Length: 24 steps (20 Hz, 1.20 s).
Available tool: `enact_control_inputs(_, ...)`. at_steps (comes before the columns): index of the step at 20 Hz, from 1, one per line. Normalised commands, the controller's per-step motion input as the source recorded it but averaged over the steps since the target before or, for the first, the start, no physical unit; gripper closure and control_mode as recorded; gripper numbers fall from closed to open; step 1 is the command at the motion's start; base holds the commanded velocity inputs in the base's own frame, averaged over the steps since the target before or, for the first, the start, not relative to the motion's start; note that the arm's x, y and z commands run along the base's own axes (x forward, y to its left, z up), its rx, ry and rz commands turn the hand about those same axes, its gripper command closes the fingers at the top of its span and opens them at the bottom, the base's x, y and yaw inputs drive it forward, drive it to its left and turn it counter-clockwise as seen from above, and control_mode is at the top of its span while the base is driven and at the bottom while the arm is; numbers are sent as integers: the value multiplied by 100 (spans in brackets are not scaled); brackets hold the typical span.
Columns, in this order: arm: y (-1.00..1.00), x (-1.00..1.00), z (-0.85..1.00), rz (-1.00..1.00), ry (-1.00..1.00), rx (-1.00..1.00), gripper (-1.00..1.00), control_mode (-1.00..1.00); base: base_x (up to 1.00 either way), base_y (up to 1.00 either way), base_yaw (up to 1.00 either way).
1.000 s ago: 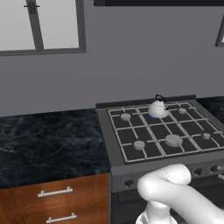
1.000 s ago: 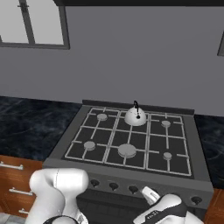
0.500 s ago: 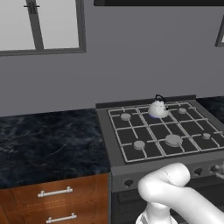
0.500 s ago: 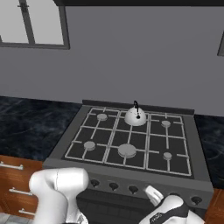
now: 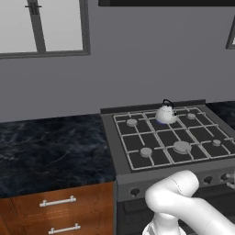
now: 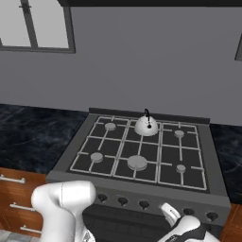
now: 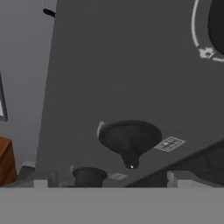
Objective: Lower the heat of the kettle.
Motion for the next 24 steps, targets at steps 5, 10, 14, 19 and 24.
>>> enact_control_inputs(5,-1,22,-7,-8,0,0,-100,-100,0,0,0)
enact_control_inputs(10,0,14,-6,-6,0,0,-100,-100,0,0,0)
enact_control_inputs(14,0,4,-11,-3,0,0,-100,-100,0,0,0)
enact_control_inputs(19,0,13,-8,-4,0,1,-100,-100,0,0,0)
enact_control_inputs(24,3,21,-6,-6,0,0,100,-100,0,0,0)
